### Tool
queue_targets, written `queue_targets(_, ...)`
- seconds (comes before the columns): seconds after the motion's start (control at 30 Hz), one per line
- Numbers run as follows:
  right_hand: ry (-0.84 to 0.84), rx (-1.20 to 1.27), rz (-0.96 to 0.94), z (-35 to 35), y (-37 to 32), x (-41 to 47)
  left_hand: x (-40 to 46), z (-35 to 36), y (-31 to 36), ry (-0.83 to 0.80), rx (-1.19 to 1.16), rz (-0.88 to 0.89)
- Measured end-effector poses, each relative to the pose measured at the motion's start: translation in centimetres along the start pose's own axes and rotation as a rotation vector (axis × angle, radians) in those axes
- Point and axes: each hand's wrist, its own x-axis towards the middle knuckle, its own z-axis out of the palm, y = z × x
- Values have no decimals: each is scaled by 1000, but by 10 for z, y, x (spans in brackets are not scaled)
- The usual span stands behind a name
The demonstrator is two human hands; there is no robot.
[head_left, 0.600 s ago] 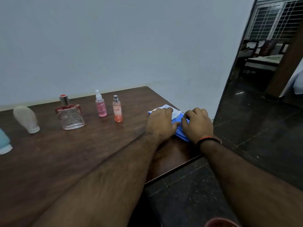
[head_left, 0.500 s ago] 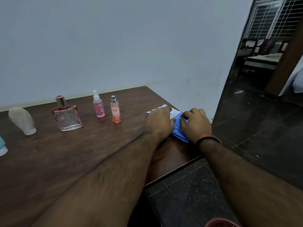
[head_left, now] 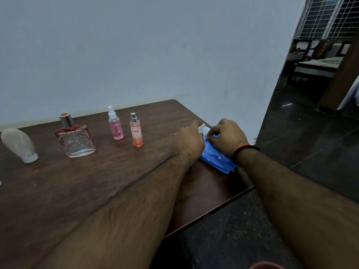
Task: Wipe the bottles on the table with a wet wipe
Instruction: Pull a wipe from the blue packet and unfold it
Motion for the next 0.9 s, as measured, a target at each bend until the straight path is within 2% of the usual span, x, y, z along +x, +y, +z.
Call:
queue_targets(0.27,-156,90,-38,-3,8,2,1,1,-3,9,10,26)
queue_targets(0.7,-86,-72,-174,0,5,-2,1,-9,0,38,-5,90)
queue_targets(0.9,-141,-74,-152,-2,5,-4,2,-6,-1,51,-7,97)
